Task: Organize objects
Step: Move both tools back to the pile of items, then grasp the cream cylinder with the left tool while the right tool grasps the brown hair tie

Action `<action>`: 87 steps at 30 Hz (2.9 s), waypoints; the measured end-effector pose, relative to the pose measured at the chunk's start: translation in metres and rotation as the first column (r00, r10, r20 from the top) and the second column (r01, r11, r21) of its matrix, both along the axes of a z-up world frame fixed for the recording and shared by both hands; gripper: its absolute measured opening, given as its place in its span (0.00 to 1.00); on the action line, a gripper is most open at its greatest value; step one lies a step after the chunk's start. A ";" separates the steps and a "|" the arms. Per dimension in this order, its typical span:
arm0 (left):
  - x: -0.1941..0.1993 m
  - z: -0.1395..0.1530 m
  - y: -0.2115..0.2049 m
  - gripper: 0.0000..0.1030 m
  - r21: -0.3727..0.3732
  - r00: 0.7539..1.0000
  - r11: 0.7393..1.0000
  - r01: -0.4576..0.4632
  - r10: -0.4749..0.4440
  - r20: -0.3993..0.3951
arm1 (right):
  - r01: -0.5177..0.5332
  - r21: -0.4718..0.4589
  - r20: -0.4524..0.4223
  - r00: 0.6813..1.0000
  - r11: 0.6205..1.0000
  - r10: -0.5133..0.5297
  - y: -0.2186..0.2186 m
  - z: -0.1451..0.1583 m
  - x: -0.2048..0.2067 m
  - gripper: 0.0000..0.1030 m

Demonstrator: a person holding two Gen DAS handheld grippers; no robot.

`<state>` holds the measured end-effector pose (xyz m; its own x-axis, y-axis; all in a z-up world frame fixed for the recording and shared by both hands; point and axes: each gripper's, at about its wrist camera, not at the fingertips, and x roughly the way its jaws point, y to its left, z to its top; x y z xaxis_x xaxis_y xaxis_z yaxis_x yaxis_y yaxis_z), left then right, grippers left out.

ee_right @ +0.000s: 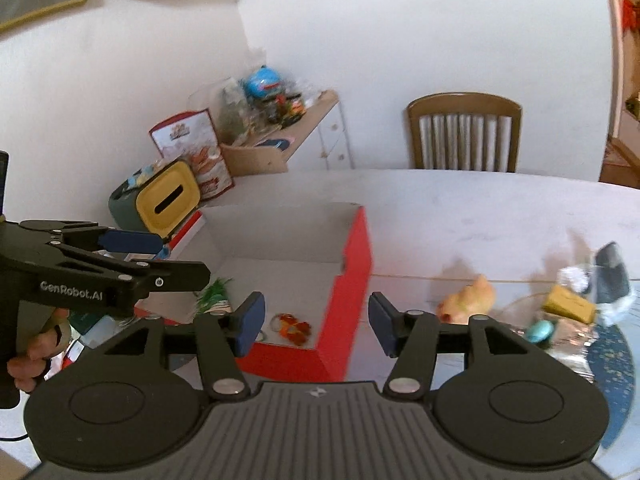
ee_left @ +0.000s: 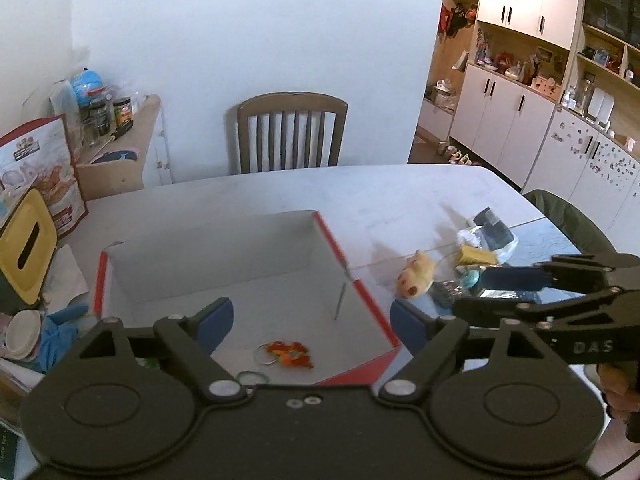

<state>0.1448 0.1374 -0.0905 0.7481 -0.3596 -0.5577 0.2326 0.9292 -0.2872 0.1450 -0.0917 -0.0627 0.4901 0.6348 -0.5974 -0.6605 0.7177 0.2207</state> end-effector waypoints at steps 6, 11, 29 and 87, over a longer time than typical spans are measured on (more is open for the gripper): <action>0.006 0.010 -0.029 0.90 0.016 1.000 1.000 -0.016 0.016 0.019 | 0.061 0.028 0.044 0.997 0.998 -0.062 -0.055 0.007 0.006 0.67; 0.010 0.014 -0.053 0.98 0.004 0.999 0.999 -0.034 0.033 0.022 | 0.114 0.032 0.077 0.990 0.993 -0.116 -0.101 0.009 0.015 0.76; 0.030 0.016 -0.137 1.00 0.052 0.998 0.997 -0.062 0.062 0.012 | 0.215 -0.030 0.161 0.965 0.976 -0.208 -0.215 -0.010 0.063 0.81; 0.023 -0.114 -0.237 0.29 0.154 0.958 0.982 0.107 -0.061 -0.279 | -0.044 -0.219 -0.125 0.992 0.975 0.017 -0.195 -0.156 0.122 0.15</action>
